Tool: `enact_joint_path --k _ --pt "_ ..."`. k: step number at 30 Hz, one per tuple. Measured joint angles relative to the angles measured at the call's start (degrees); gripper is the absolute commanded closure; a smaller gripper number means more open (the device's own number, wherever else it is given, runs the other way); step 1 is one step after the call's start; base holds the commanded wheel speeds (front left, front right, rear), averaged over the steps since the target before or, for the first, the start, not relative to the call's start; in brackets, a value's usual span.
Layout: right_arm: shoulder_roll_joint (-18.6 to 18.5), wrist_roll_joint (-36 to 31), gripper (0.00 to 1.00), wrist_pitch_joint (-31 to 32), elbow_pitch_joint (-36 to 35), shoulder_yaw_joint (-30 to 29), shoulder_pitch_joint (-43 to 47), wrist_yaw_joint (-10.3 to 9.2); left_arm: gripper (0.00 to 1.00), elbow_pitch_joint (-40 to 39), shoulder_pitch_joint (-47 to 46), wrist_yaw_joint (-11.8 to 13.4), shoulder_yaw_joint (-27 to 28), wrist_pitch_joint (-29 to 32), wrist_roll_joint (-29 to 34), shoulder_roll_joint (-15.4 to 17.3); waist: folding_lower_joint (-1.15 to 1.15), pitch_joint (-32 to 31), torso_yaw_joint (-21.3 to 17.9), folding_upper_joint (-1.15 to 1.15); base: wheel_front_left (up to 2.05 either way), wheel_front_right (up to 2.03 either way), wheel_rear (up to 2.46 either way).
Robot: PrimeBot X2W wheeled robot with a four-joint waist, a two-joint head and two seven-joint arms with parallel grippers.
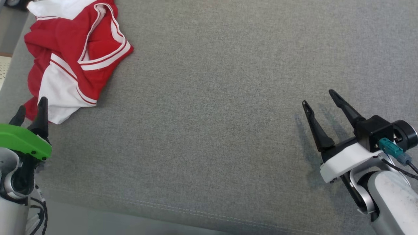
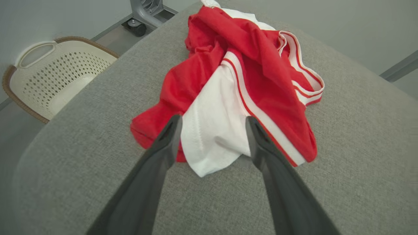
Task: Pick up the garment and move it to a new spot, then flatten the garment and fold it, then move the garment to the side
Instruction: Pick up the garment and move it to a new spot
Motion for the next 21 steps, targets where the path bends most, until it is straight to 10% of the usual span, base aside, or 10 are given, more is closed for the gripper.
enact_joint_path --k 15,16,18,20,21 --pt "-3.11 -3.18 0.0 2.52 -5.44 -3.58 -6.32 -0.62 0.0 8.88 -11.64 -1.02 1.59 1.56 -3.19 -2.82 0.01 11.83 -2.37 0.0 0.0 0.0 0.0" --pt "-3.1 -3.21 0.0 2.5 -5.39 -3.71 -6.56 -0.65 0.07 9.66 -12.0 -1.31 1.46 1.56 -3.19 -3.13 0.01 12.51 -2.42 0.0 0.0 0.0 0.0" --pt "-3.08 -3.22 0.0 2.49 -5.32 -4.11 -6.96 -1.01 0.64 11.03 -12.79 -1.78 1.11 1.24 -3.12 -3.69 0.0 13.69 -2.5 0.0 0.0 0.0 0.0" --pt "-2.98 -3.21 0.0 2.25 -4.97 -4.41 -7.03 -1.01 1.0 12.01 -13.68 -2.41 0.9 0.97 -3.1 -3.49 0.0 14.54 -2.53 0.0 0.0 0.0 0.0" --pt "-2.9 -3.21 0.0 2.11 -4.79 -4.44 -7.03 -1.02 1.0 12.58 -14.17 -2.88 0.79 0.97 -3.03 -3.43 0.0 14.82 -2.52 0.0 0.0 0.0 0.0"
